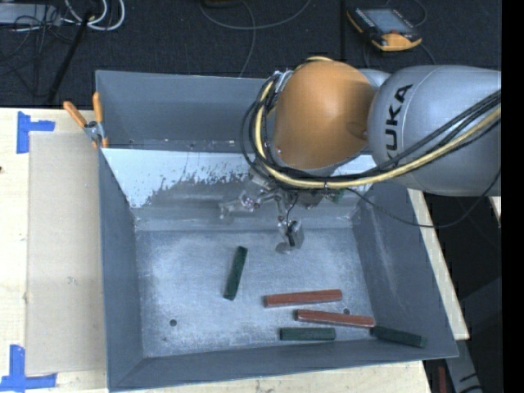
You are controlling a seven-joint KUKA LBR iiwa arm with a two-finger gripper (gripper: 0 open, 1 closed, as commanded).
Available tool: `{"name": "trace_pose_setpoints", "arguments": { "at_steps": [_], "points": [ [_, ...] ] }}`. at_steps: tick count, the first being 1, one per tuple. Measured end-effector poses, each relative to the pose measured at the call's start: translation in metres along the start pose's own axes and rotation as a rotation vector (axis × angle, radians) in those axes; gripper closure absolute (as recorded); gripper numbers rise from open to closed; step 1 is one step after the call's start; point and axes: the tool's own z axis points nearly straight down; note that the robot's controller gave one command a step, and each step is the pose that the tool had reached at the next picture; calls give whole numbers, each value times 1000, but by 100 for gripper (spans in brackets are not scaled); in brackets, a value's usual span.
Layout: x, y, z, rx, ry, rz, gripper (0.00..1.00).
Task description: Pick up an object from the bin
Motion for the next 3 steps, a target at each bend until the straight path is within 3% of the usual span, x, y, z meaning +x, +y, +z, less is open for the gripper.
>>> {"name": "trace_pose_setpoints", "arguments": {
  "at_steps": [1, 2, 3],
  "points": [
    [24, 60, 104, -4, 6, -300, 0],
    [24, 58, 103, -1, 2, -295, 100],
    [28, 51, -32, 7, -2, -306, 100]
  ]
}}
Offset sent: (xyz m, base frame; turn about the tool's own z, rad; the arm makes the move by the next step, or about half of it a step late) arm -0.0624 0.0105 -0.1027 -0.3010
